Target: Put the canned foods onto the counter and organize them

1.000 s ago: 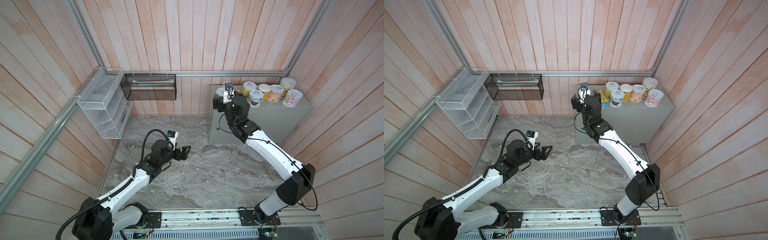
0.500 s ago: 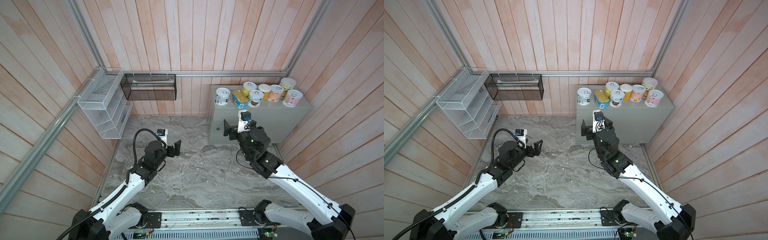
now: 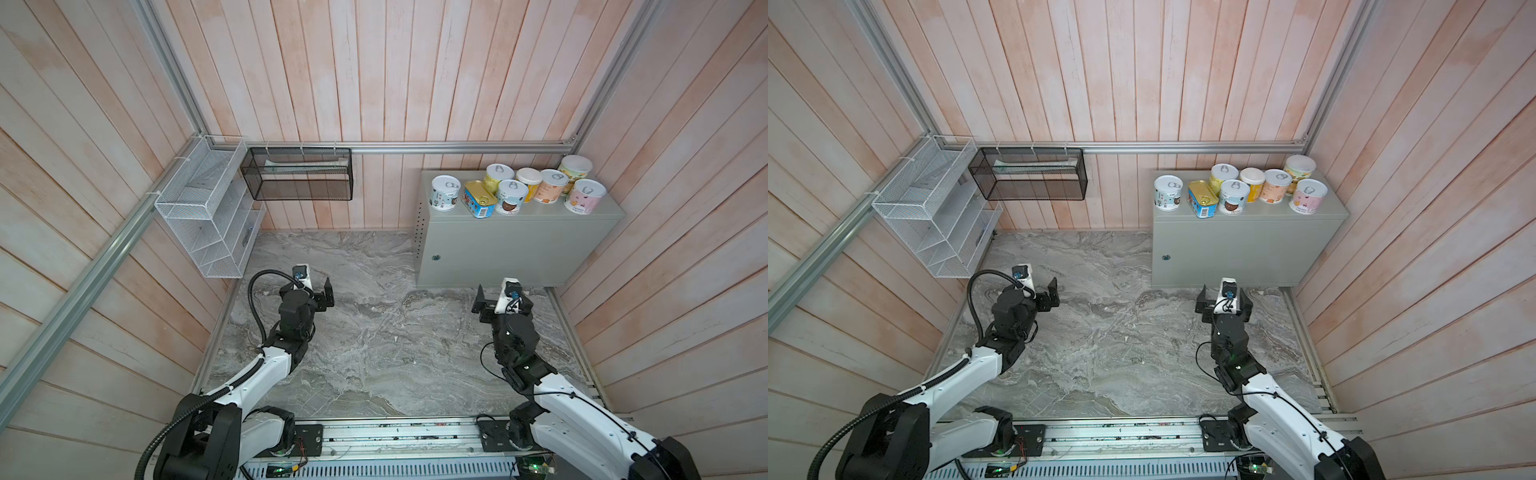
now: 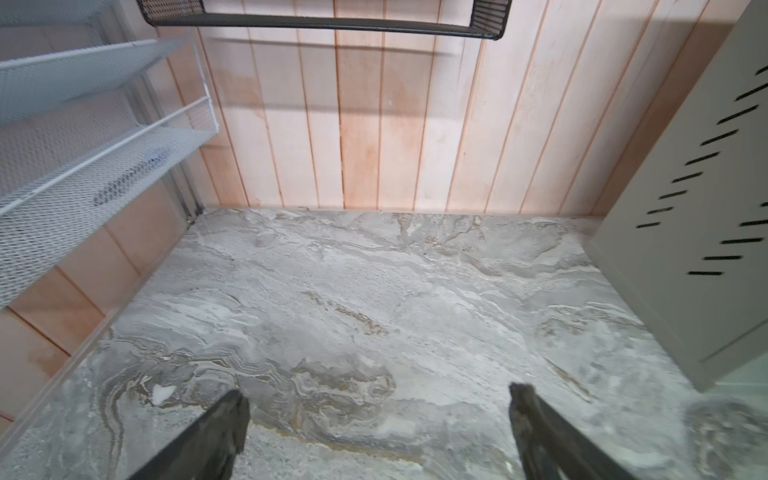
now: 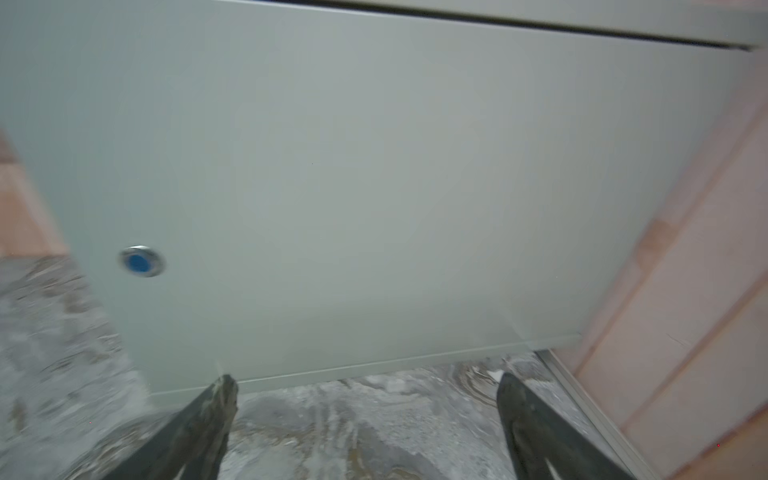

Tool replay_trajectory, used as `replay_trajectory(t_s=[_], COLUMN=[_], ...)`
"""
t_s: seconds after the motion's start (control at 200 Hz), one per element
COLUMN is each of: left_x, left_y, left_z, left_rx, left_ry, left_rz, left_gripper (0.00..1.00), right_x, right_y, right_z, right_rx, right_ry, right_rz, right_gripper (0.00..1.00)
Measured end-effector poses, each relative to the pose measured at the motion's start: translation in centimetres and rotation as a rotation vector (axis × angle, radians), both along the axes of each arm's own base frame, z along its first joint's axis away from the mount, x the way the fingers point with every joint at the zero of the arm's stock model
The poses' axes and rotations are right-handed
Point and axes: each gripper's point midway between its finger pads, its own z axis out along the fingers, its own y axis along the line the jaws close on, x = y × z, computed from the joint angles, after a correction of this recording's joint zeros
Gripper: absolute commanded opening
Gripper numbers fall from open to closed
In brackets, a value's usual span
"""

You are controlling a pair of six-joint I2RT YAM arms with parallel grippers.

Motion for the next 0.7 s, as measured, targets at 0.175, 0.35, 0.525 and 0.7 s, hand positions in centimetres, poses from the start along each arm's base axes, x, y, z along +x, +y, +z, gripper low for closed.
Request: replay_trajectory(t_s=[0.175, 0.35, 0.525, 0.7], left_x=[0.2, 1.3, 2.1, 1.7], left_y=[3.9, 4.4, 5.3, 6.1], left_z=[-3.4, -5.6, -5.6, -6.4], left_rx=[0.039, 0.066, 0.041, 0.007], left_ry=[0.025, 0.046, -0.001, -0.012], left_rz=[0.101, 0.102, 0.079, 0.051], left_gripper=[1.0, 1.0, 1.0, 1.0], right_x=[-0.7, 0.1, 3.3, 5.3], right_y=[-9.6, -11.4, -10.0, -6.6], right_z=[-5.5, -10.3, -9.6, -9.0], right_rx=[0.053, 0.085, 0.104, 0.051], right_ry=[0.049, 0.158, 0.107, 0.105], right_rz=[-0.306, -0.353, -0.263, -0.136], right_gripper=[0.98, 0.98, 0.98, 0.98])
